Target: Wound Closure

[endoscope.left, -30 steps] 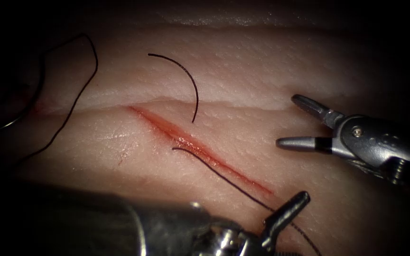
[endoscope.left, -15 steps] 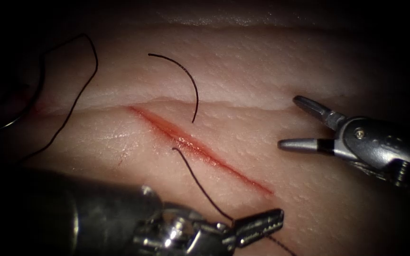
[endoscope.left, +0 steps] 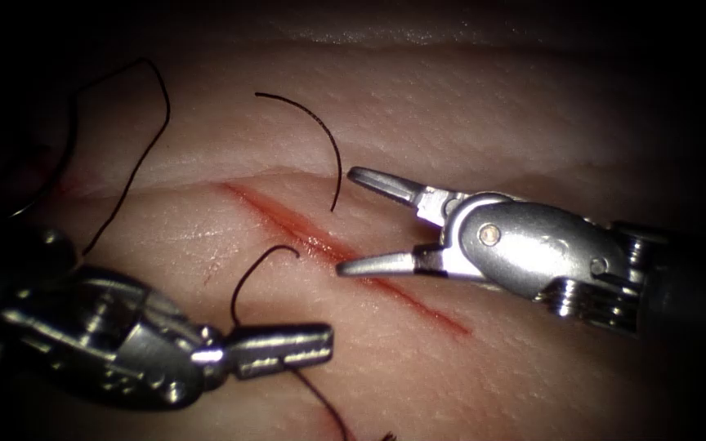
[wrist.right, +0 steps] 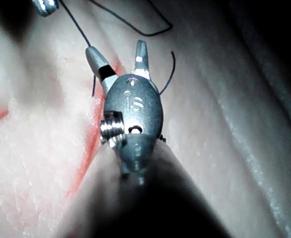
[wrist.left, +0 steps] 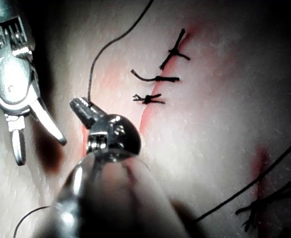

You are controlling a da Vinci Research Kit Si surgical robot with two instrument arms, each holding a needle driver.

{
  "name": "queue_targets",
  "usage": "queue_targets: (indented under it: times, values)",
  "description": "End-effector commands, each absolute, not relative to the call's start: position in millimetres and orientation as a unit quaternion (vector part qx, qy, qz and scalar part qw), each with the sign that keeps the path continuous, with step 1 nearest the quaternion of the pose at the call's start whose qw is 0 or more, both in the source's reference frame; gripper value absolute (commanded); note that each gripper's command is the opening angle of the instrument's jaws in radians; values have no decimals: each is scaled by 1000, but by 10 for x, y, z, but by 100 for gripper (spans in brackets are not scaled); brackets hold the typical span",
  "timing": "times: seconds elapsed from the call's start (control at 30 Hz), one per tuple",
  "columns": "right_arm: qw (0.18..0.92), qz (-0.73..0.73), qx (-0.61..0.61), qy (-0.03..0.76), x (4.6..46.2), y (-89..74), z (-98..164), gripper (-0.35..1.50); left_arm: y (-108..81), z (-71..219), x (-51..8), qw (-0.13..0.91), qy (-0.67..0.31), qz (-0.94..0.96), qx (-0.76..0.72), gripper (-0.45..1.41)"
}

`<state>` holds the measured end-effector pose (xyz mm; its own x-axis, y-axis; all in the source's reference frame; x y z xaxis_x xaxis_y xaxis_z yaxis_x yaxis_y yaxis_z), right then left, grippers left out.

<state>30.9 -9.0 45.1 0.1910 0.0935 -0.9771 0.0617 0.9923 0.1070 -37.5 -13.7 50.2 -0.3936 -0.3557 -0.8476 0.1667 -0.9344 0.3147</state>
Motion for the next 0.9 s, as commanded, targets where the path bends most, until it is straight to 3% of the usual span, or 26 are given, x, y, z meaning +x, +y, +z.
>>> queue_targets:
  times: [0.03, 0.5, 0.73, 0.83, 0.9]
  values:
    - [769, 0, 62, 637, 329, -87, 453, 108, -136, 507, -382, 163, -88, -829, 527, -45]
    - [774, -44, 77, 627, 368, -107, 461, 108, -133, 511, -379, 206, -82, -826, 519, -45]
    - [768, -58, 74, 634, 381, -111, 462, 84, -133, 514, -378, 207, -82, -828, 514, -45]
    - [765, -68, 68, 636, 383, -114, 463, 30, -134, 514, -378, 208, -83, -829, 513, -45]
    - [764, -72, 68, 637, 382, -114, 463, -28, -134, 514, -378, 208, -81, -829, 512, -45]
